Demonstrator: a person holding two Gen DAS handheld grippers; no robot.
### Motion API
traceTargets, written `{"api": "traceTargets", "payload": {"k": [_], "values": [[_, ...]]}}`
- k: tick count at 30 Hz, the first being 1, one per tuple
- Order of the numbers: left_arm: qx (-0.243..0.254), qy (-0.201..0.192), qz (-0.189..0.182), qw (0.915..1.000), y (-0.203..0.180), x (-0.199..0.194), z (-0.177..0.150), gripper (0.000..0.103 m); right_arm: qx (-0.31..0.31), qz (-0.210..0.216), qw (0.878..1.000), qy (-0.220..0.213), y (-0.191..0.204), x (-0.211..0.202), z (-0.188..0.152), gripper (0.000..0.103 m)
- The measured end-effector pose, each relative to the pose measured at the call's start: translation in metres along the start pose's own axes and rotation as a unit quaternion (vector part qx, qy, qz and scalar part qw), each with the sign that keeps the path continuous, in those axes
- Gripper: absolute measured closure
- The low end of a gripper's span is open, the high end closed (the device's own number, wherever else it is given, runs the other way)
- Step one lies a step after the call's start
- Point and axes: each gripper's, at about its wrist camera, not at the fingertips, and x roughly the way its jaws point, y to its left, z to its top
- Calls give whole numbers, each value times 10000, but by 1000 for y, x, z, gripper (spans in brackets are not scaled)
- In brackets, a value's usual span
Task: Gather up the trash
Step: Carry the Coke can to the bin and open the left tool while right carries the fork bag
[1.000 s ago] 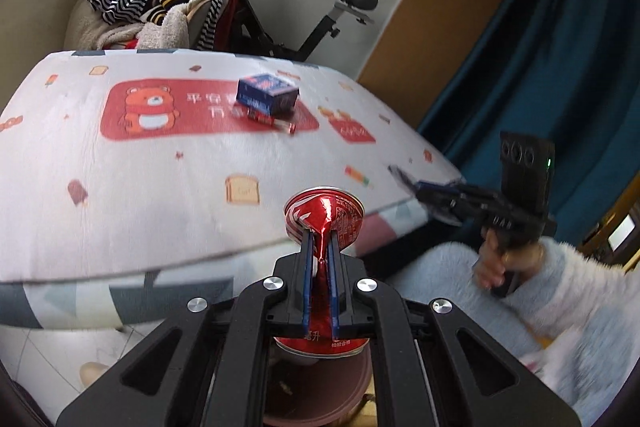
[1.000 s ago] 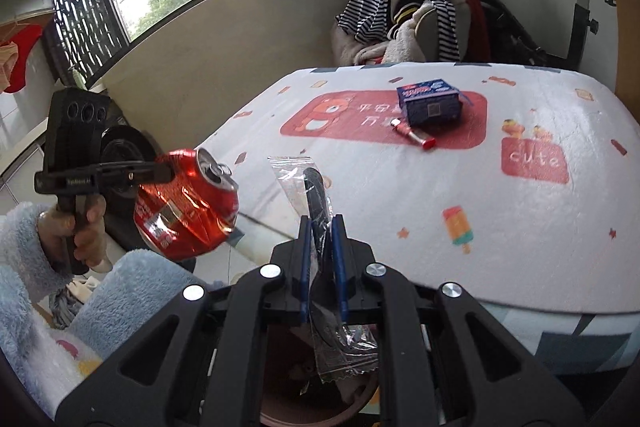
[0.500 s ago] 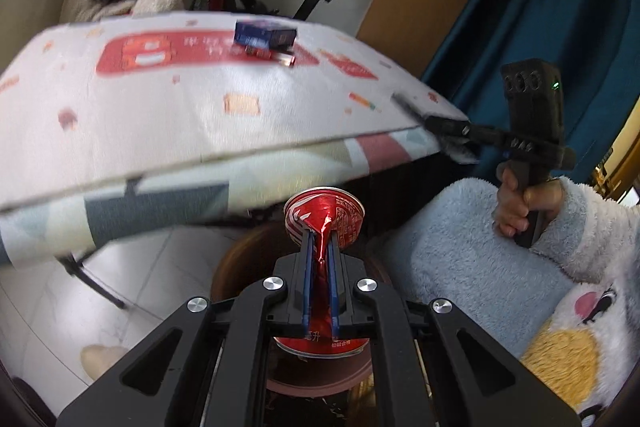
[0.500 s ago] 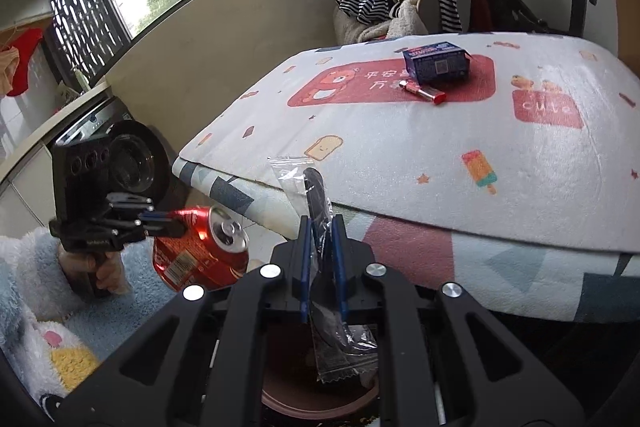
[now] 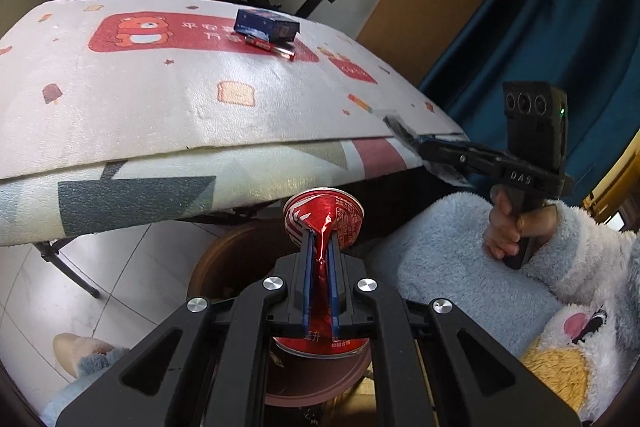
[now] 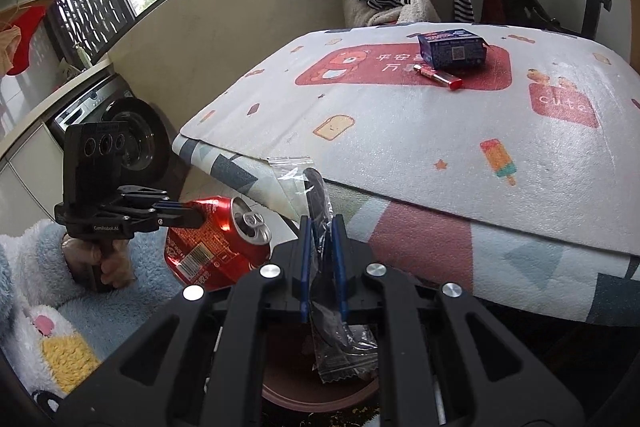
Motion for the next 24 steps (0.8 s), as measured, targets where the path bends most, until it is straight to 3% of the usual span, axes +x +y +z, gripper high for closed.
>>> {"api": "traceTargets", "payload": {"k": [5, 6, 8, 9, 15, 19, 24], "values": [[-24, 19, 39, 10000, 1, 1, -2, 96, 2, 10, 10000, 4, -1, 3, -1, 89], [-46, 17, 5, 10000, 2, 0, -2, 91, -2, 12, 10000, 16, -1, 3, -1, 89], [-69, -8, -42, 10000, 2, 0, -3, 60, -15, 13, 10000, 27, 0, 2, -2, 89], [-73, -49, -42, 10000, 2, -1, -3, 37, -15, 14, 10000, 28, -1, 2, -1, 89], [-234, -273, 326, 9988, 8, -6, -1, 21, -212, -55, 9995, 237, 6, 8, -2, 88], [-296, -358, 332, 9984, 11, -10, 0, 8, -446, 5, 9976, 525, 14, 17, -2, 88], [-250, -230, 418, 9985, 10, -6, -1, 6, -598, -17, 9954, 751, 20, 26, -4, 88]]}}
